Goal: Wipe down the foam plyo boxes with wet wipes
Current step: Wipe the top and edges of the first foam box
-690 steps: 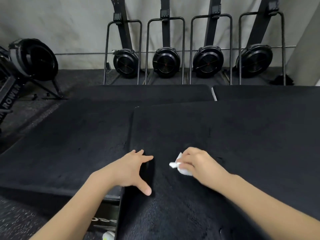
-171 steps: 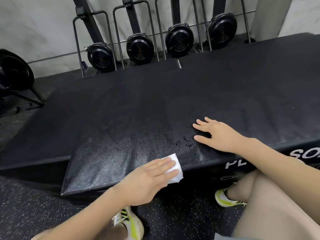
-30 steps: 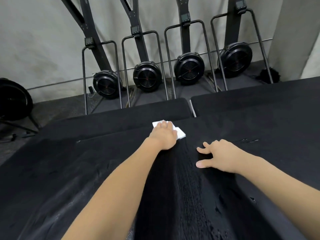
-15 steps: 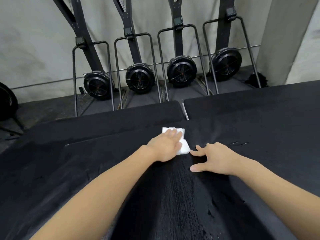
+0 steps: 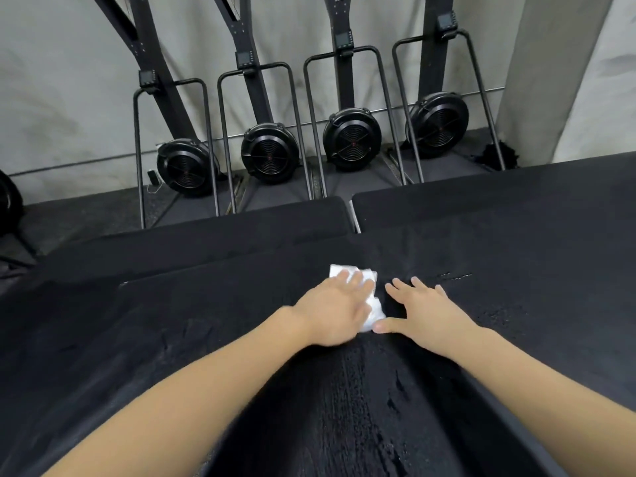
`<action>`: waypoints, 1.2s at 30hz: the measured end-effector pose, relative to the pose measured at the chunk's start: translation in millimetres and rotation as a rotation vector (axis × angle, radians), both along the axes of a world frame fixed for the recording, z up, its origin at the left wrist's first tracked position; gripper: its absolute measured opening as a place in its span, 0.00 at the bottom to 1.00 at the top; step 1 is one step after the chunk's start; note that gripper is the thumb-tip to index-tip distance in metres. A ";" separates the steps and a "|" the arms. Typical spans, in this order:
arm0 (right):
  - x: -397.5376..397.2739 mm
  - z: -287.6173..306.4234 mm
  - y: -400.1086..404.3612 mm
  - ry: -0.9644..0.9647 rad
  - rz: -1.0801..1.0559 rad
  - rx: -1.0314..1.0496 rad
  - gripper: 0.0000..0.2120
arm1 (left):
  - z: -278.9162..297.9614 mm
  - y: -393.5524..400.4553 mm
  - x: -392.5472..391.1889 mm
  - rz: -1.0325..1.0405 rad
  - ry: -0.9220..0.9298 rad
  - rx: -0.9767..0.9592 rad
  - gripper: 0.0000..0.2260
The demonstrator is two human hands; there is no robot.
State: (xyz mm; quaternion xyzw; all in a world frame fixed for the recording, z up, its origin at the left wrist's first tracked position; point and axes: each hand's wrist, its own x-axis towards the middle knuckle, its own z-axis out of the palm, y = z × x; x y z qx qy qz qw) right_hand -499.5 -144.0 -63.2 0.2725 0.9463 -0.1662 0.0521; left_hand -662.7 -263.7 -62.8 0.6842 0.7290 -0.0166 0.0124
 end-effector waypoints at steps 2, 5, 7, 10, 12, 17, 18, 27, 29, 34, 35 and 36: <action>4.3 5.6 11.1 -0.037 0.039 -0.084 0.48 | -5.8 -24.9 19.7 -0.147 0.034 0.078 0.18; 9.8 18.1 32.8 -0.165 0.131 -0.182 0.54 | -11.0 -39.1 26.6 -0.078 0.040 0.005 0.22; 10.6 16.4 40.6 -0.176 0.155 -0.196 0.55 | -8.0 -29.3 20.8 -0.010 0.023 -0.028 0.22; 8.6 7.2 42.1 -0.133 0.151 -0.198 0.55 | -0.4 2.9 4.9 0.141 0.002 -0.081 0.20; 8.4 4.2 41.1 -0.119 0.148 -0.193 0.55 | -1.0 19.5 1.0 0.208 0.054 -0.104 0.21; 9.3 3.4 40.0 -0.122 0.151 -0.168 0.55 | -1.1 6.6 29.7 0.131 0.190 -0.089 0.25; 10.3 4.2 40.7 -0.121 0.157 -0.175 0.54 | 0.3 -4.8 39.1 0.071 0.208 -0.090 0.26; 15.0 15.4 47.5 -0.145 0.164 -0.303 0.45 | 5.5 -75.8 87.0 -0.099 -0.042 -0.124 0.26; 15.9 15.2 44.1 -0.150 0.152 -0.263 0.45 | 2.8 -55.7 67.4 -0.043 0.033 -0.087 0.24; 15.0 12.8 36.1 -0.164 0.132 -0.130 0.45 | -3.1 -26.8 66.0 0.226 0.067 -0.108 0.27; 15.1 11.0 35.1 -0.161 0.121 -0.113 0.45 | -5.3 -29.2 74.4 0.220 0.057 -0.085 0.27; 15.2 7.8 35.3 -0.152 0.113 -0.105 0.44 | -7.7 -34.0 83.5 0.187 0.037 -0.057 0.26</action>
